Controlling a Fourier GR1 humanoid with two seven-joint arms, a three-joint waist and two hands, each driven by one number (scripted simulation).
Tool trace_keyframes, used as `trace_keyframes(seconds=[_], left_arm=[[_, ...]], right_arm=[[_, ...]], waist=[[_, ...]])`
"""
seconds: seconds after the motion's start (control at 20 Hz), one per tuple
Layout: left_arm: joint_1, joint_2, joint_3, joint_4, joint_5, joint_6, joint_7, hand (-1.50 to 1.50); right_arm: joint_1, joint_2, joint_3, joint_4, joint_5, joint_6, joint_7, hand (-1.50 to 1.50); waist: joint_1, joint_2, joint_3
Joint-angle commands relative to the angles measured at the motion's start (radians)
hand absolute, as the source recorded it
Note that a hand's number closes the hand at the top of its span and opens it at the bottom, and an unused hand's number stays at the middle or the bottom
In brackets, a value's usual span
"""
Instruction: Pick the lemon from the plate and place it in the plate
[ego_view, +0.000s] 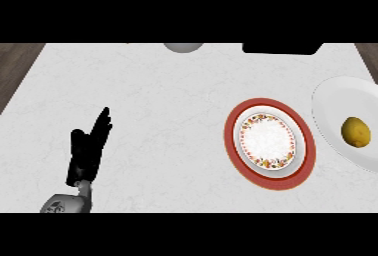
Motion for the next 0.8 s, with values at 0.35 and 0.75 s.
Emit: trace_keyframes(seconds=[0.35, 0.75], left_arm=[[-0.021, 0.008, 0.020, 0.023, 0.016, -0.023, -0.004, 0.00], [-0.023, -0.007, 0.012, -0.015, -0.002, 0.007, 0.013, 0.00]], right_arm=[[0.020, -0.067, -0.032, 0.014, -0.026, 0.079, -0.049, -1.50], [0.041, -0.077, -0.077, 0.034, -0.062, 0.006, -0.005, -1.50]], waist=[[0.001, 0.003, 0.002], [0.012, 0.005, 0.005]])
